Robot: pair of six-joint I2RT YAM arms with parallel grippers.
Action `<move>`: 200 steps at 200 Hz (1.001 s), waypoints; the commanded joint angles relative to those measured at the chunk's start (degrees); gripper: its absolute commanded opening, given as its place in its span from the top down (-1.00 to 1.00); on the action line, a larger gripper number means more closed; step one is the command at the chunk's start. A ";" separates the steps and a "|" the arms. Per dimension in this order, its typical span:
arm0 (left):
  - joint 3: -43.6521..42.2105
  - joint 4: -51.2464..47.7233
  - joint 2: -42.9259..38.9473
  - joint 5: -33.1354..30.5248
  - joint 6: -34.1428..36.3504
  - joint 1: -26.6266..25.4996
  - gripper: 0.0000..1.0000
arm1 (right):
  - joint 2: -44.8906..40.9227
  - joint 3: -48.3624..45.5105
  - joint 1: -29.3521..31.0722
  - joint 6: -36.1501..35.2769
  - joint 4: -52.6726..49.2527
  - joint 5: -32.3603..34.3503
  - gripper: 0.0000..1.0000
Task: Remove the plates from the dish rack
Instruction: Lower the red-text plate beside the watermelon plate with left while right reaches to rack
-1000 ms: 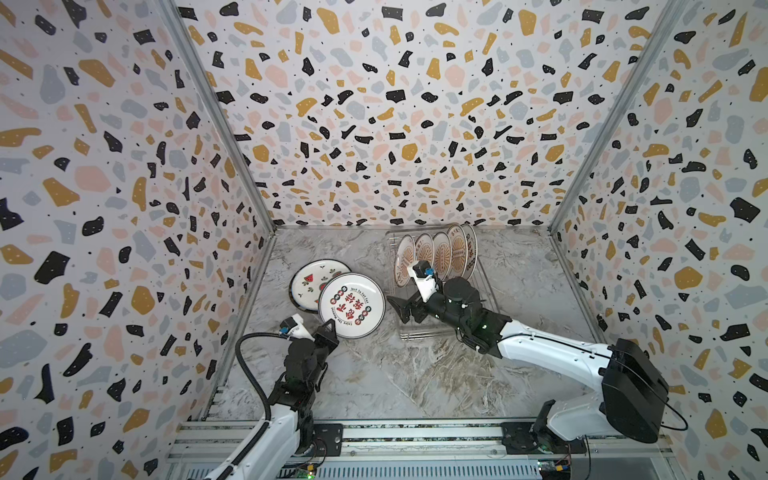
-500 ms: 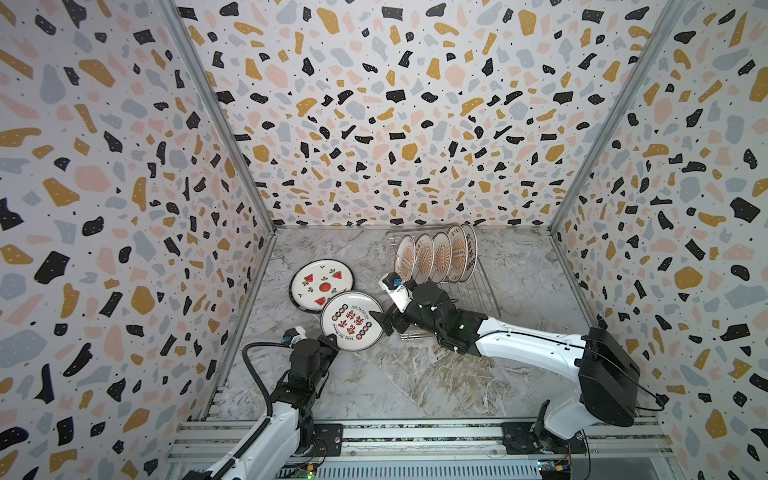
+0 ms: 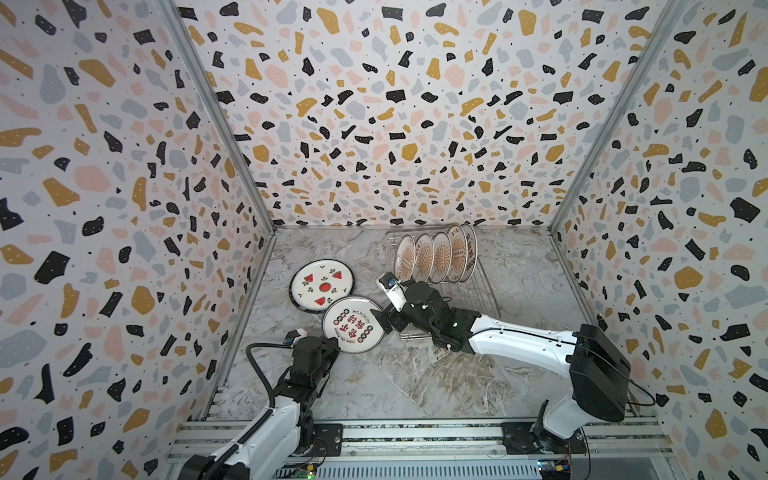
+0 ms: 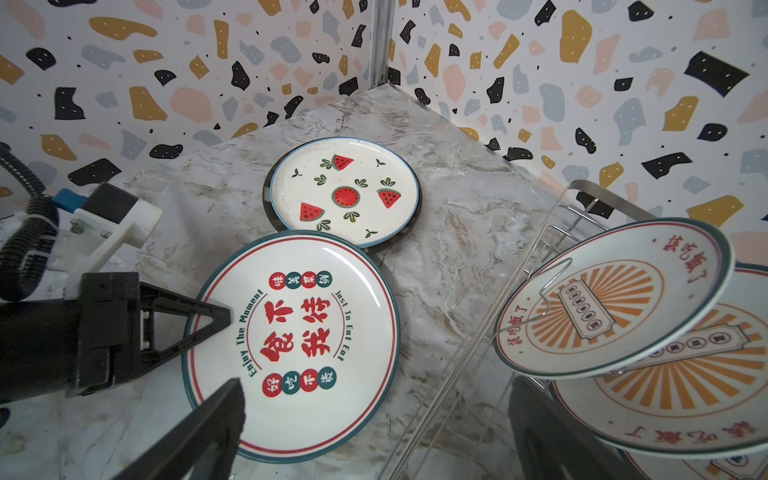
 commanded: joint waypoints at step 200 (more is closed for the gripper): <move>0.41 -0.22 -2.54 -3.66 -1.41 -0.29 0.06 | -1.83 0.57 2.42 -1.73 -1.38 7.34 -1.00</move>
